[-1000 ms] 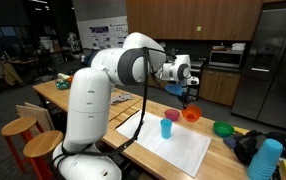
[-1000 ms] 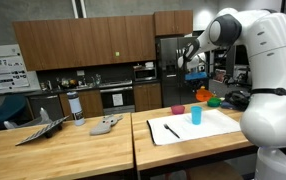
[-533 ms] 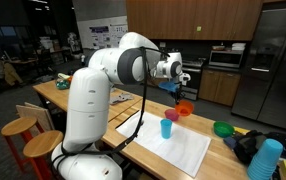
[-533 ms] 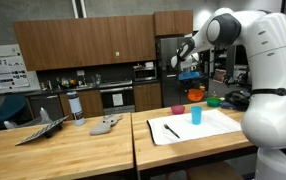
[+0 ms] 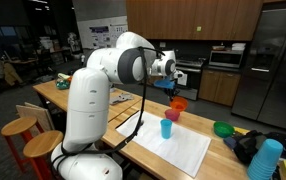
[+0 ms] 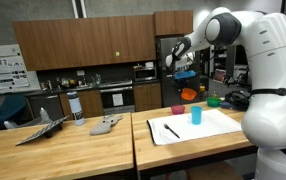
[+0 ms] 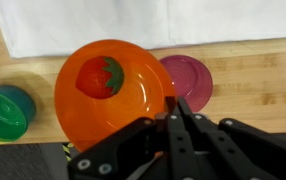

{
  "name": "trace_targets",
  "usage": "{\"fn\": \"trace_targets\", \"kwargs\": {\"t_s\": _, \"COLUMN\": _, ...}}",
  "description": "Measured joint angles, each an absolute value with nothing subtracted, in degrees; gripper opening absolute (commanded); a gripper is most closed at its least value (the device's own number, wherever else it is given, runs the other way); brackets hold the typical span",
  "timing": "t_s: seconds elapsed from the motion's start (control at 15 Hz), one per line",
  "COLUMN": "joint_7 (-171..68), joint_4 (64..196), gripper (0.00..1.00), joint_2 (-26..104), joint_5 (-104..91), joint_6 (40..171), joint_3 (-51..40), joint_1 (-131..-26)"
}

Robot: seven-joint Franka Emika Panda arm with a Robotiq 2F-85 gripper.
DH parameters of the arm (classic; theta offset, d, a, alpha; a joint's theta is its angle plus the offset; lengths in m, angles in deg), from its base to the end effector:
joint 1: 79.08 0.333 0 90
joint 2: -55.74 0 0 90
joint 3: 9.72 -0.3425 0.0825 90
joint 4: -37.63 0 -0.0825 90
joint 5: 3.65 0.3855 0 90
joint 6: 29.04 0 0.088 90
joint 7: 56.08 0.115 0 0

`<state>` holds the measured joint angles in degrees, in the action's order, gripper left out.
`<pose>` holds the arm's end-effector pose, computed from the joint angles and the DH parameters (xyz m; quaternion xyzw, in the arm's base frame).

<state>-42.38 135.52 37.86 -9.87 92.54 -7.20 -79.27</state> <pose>0.6651 -0.0343 0.4354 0.9906 -0.1151 0.0556 0.0492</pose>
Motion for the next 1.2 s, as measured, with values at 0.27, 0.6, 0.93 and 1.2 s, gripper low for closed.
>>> {"fn": "trace_targets", "kwargs": {"t_s": 0.27, "joint_7": -45.9, "joint_4": 135.3, "gripper": 0.04, "joint_2": 37.9, "joint_5": -9.9, "joint_6": 92.4, "joint_3": -8.5, "joint_1": -78.7}}
{"fn": "trace_targets", "kwargs": {"t_s": 0.6, "joint_7": -46.5, "joint_4": 135.3, "gripper": 0.04, "joint_2": 37.9, "joint_5": -9.9, "joint_6": 92.3, "joint_3": -8.6, "joint_1": -78.4}}
{"fn": "trace_targets", "kwargs": {"t_s": 0.93, "joint_7": -46.6, "joint_4": 135.2, "gripper": 0.01, "joint_2": 38.0, "joint_5": -9.9, "joint_6": 92.3, "joint_3": -8.6, "joint_1": -78.4}}
{"fn": "trace_targets", "kwargs": {"t_s": 1.2, "joint_7": -47.1, "joint_4": 136.2, "gripper": 0.01, "joint_2": 37.8, "joint_5": -9.4, "joint_6": 92.7, "joint_3": -9.1, "joint_1": -78.2}}
